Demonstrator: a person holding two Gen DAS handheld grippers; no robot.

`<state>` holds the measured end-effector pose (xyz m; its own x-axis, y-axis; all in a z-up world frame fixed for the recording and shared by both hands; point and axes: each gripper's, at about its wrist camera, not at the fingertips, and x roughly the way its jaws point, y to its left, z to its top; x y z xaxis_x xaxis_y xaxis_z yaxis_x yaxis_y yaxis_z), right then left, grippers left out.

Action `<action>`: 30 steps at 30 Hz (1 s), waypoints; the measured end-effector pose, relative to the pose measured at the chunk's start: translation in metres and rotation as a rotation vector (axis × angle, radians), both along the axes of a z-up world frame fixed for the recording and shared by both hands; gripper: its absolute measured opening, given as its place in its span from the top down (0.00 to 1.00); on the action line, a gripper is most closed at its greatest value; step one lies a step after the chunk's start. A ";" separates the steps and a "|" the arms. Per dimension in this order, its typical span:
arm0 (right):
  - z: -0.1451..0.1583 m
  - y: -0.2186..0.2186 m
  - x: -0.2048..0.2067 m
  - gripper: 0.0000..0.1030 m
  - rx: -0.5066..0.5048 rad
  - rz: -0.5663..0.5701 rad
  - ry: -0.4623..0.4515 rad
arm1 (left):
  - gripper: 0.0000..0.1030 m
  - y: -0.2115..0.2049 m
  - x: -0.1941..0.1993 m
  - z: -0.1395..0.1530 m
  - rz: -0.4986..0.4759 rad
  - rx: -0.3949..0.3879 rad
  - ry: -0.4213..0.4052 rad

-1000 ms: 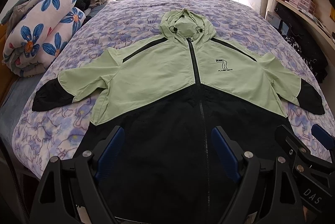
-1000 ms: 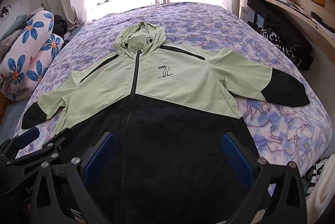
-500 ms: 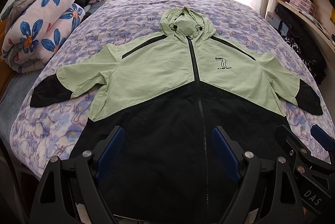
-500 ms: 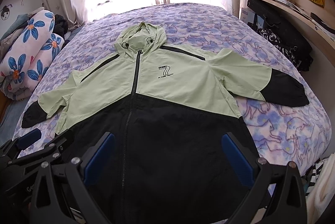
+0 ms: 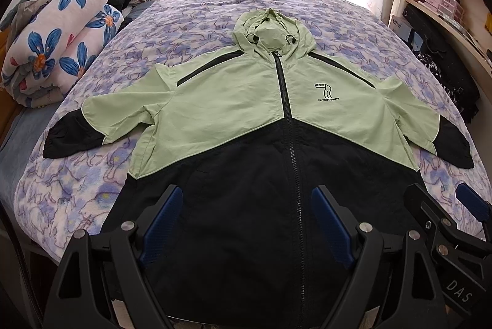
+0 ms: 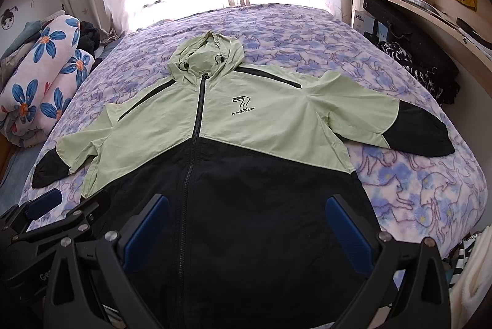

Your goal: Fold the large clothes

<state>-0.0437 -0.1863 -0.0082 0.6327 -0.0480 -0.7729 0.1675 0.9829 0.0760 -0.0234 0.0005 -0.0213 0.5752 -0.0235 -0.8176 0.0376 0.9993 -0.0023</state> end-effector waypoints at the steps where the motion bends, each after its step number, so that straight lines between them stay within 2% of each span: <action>1: 0.000 0.000 0.000 0.00 0.000 0.000 0.001 | 0.18 0.000 0.000 0.000 0.001 0.000 0.001; 30: 0.004 -0.010 -0.005 0.00 0.012 0.003 -0.011 | 0.18 -0.018 0.004 0.001 -0.016 -0.016 0.013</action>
<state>-0.0490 -0.1967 -0.0038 0.6412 -0.0367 -0.7665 0.1636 0.9824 0.0898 -0.0195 -0.0171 -0.0203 0.5644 -0.0460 -0.8242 0.0534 0.9984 -0.0191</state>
